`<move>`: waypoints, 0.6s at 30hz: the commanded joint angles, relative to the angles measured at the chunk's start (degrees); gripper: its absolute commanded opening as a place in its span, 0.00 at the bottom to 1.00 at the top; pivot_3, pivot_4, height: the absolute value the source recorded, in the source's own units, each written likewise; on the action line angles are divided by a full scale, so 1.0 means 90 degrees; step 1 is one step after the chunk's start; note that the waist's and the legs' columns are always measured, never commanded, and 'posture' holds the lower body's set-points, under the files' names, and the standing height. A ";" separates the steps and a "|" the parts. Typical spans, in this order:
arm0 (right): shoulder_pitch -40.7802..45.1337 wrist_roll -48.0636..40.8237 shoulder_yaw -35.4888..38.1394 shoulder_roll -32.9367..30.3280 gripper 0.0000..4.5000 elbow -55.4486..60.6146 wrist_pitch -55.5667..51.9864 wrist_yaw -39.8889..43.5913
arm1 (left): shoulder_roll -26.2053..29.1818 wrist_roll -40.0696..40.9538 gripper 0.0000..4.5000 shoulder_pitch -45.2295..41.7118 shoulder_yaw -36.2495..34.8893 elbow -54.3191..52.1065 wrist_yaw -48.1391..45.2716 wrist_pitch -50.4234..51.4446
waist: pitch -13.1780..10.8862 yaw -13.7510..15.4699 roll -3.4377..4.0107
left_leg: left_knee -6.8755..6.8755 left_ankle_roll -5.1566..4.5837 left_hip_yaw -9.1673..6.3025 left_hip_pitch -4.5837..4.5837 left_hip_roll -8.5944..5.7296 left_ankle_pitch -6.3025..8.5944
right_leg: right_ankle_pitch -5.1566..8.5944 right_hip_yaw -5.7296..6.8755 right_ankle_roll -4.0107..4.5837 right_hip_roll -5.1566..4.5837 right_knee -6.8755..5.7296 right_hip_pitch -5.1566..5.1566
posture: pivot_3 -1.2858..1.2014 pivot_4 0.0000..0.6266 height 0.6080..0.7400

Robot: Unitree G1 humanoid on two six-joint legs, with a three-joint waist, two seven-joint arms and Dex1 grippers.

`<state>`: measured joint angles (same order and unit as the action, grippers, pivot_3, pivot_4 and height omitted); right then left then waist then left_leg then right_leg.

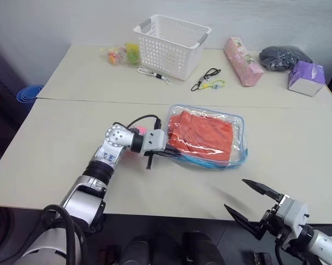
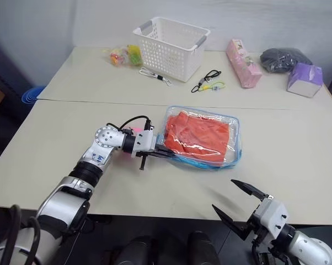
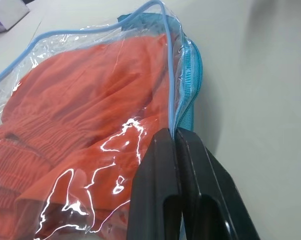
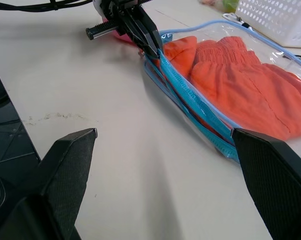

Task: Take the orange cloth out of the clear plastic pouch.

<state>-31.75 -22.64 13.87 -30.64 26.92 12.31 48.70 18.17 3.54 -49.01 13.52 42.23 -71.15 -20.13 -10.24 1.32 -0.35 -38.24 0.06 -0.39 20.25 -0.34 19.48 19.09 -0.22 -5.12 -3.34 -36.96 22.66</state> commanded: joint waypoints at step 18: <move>0.4232 -0.0209 -0.1785 -0.0338 1.00 0.0071 -0.4710 -0.1799 | -0.0259 0.1381 0.00 0.0754 -0.0561 -0.2793 0.0598 0.4174 | 0.0001 -0.0013 0.0001 | -0.0010 0.0013 -0.0017 0.0014 0.0001 -0.0007 | 0.0000 0.0005 0.0001 -0.0002 -0.0006 0.0016 | 0.52 0.24 1.00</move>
<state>5.53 -25.58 -1.35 -34.00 28.26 -29.11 33.13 15.80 14.68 -42.37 9.05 19.85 -66.07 17.15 -10.23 1.21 -0.34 -38.32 0.18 -0.56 20.41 -0.32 19.42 19.09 -0.15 -5.12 -3.36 -37.01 22.84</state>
